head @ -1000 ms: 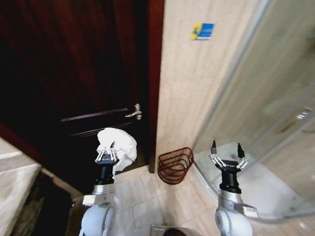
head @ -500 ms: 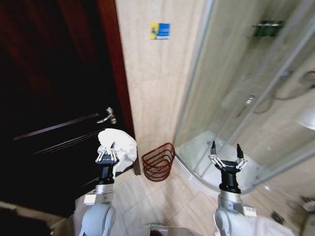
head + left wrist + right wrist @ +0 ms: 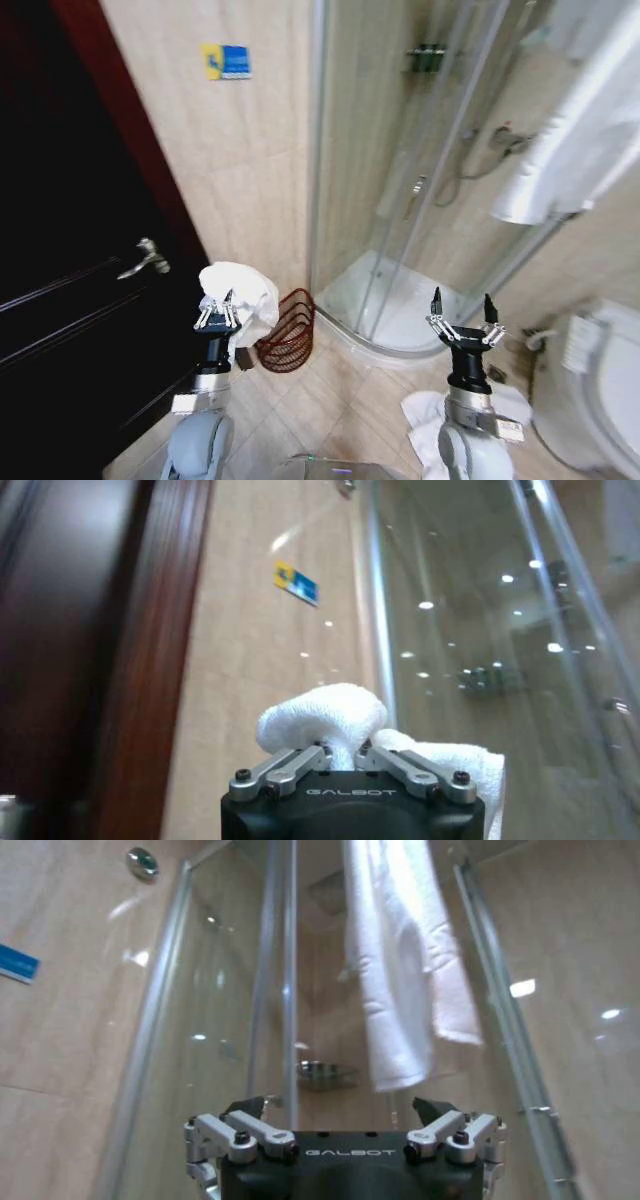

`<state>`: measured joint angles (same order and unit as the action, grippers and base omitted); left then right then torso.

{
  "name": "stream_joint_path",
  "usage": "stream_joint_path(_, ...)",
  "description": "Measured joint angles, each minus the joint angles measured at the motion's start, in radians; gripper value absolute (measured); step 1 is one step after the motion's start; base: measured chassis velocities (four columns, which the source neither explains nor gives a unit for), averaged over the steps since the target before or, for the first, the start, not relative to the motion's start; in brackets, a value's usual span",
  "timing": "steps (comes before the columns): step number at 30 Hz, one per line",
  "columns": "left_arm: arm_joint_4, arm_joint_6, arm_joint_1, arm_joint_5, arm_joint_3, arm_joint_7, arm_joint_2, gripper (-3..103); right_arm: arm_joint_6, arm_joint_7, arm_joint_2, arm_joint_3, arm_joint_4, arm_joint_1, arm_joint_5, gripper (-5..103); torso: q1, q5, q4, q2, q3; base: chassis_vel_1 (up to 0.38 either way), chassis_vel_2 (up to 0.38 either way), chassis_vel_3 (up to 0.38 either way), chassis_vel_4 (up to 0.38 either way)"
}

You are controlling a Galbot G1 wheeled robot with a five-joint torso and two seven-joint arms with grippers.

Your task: Discard the used towel into the hamper.

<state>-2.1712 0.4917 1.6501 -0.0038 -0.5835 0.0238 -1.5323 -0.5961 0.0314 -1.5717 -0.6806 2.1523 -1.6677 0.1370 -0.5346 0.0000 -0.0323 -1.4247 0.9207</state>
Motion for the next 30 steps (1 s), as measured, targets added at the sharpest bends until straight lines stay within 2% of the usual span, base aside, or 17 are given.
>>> stream_joint_path(13,0.087,-0.001,-0.039,-0.043,0.033,-0.035,0.032,6,-0.023,-0.012,0.002,-0.009,-0.016,0.011,-0.005,100,0.000,0.0000,-0.0002,0.000,0.000,-0.008,-0.012,-0.008,-0.007)
stream_joint_path(19,0.144,0.003,-0.045,-0.130,0.070,-0.079,0.072,6,-0.030,-0.014,-0.004,-0.006,-0.021,0.000,0.009,100,0.000,0.0000,-0.0003,0.000,0.000,0.000,0.000,0.000,0.000)
stream_joint_path(26,0.194,-0.008,-0.092,-0.201,0.107,-0.074,0.129,6,-0.046,-0.016,-0.003,-0.017,-0.039,0.003,0.047,100,0.000,0.0000,-0.0003,0.000,0.000,0.000,0.000,0.000,0.000)
stream_joint_path(30,0.261,-0.014,-0.132,-0.252,0.120,-0.066,0.171,6,-0.055,-0.015,-0.017,0.002,-0.038,-0.008,0.050,100,0.000,-0.0001,-0.0002,0.000,0.000,0.000,0.000,0.000,0.000)
